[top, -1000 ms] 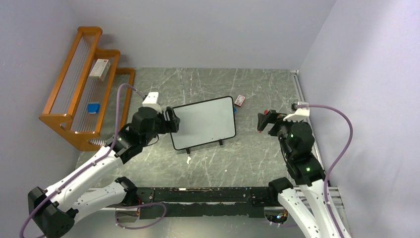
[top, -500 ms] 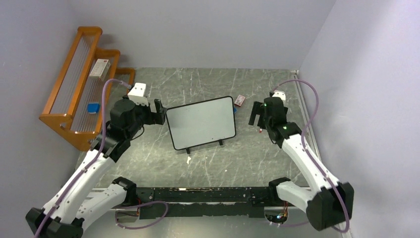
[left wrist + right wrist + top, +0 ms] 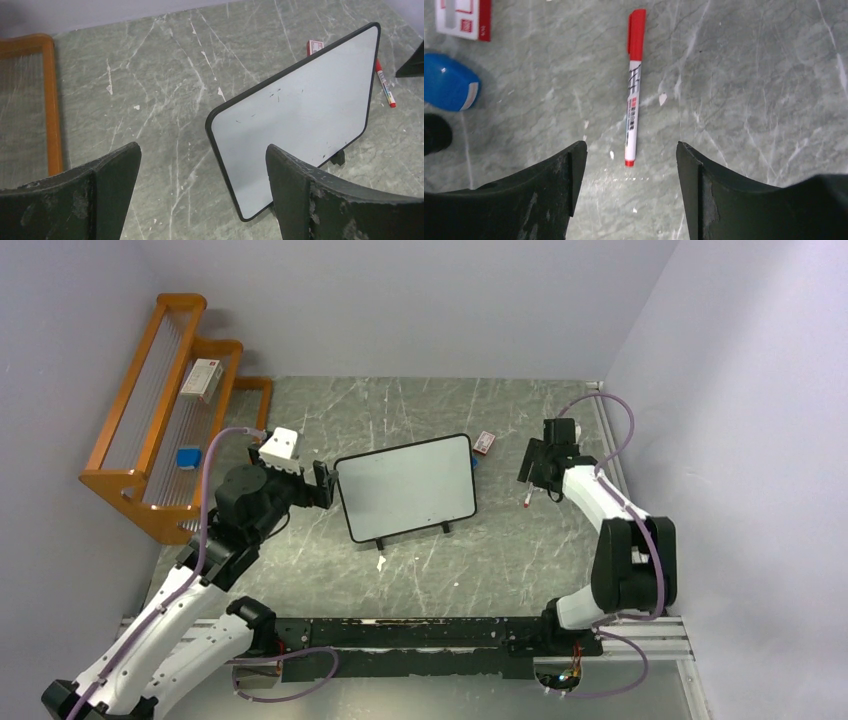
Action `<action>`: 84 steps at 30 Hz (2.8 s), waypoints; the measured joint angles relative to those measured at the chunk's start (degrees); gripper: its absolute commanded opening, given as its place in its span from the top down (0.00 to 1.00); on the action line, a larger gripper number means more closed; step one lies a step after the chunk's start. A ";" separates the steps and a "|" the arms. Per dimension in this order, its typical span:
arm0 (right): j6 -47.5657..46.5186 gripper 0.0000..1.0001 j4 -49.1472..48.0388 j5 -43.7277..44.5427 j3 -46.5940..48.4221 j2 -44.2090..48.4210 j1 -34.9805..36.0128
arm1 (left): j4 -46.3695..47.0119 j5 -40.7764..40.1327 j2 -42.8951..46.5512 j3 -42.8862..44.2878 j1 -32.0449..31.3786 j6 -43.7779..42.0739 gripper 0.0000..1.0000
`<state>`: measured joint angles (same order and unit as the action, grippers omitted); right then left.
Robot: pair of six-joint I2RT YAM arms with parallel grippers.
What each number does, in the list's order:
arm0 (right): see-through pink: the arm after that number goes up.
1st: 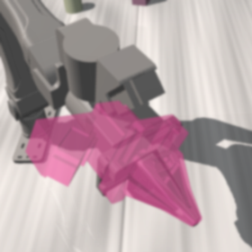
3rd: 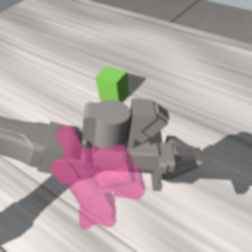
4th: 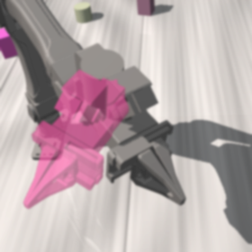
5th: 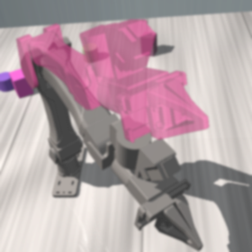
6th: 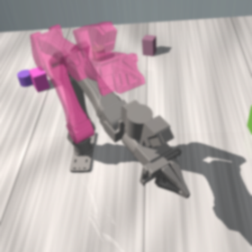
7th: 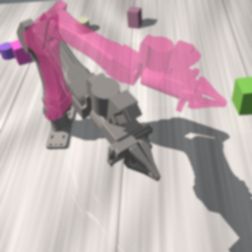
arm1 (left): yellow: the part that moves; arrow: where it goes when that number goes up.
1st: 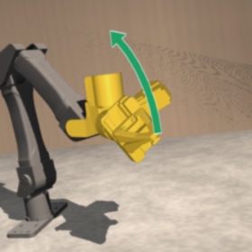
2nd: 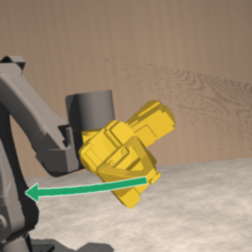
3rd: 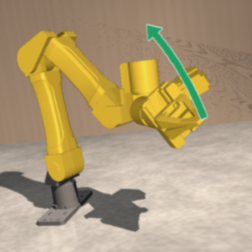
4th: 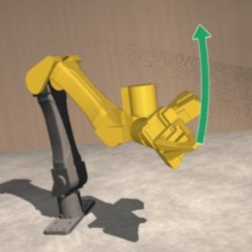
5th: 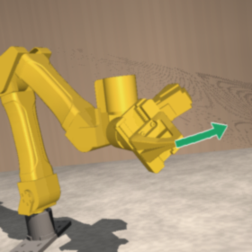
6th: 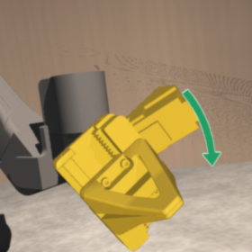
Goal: Write a sentence on the whiteboard
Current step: Open the whiteboard marker at the center of the board.
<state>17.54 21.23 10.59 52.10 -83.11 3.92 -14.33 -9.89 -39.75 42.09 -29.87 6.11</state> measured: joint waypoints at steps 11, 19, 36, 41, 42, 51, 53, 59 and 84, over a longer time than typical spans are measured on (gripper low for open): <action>-2.29 0.61 -0.96 -3.61 8.15 -15.50 -2.91 | -0.13 -0.22 1.73 0.02 -0.35 0.31 0.02; -2.86 0.73 0.33 -3.74 11.82 -21.20 -3.17 | -0.15 0.35 2.32 0.02 -0.37 -0.81 0.04; -4.55 1.00 1.57 -3.50 10.21 -17.57 -3.02 | -0.15 2.91 1.40 0.07 -0.37 -1.92 0.09; -5.16 1.00 3.37 -4.55 10.01 -7.06 -1.49 | -1.20 3.98 -0.42 2.45 -0.37 -1.16 0.07; -5.20 1.00 3.58 -4.85 10.01 -5.05 -1.07 | -1.53 4.35 -0.72 3.26 -0.37 -0.92 0.06; -7.52 1.00 8.94 -5.55 10.16 11.15 8.76 | -6.01 9.70 -4.66 11.96 -0.37 2.12 0.05; -8.22 1.00 10.69 -5.77 10.69 12.70 12.13 | -7.30 11.41 -6.38 13.75 -0.37 3.08 0.05; -10.45 1.00 15.39 -6.71 14.45 15.17 23.45 | -10.99 16.94 -9.94 16.98 -0.39 7.04 0.06; -15.96 1.00 8.96 -14.45 15.76 12.20 51.28 | -3.13 35.10 -18.43 14.38 -0.42 25.68 0.32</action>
<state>1.58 30.20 -3.86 67.85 -70.91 55.20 -17.45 25.21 -58.17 56.47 -30.28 31.79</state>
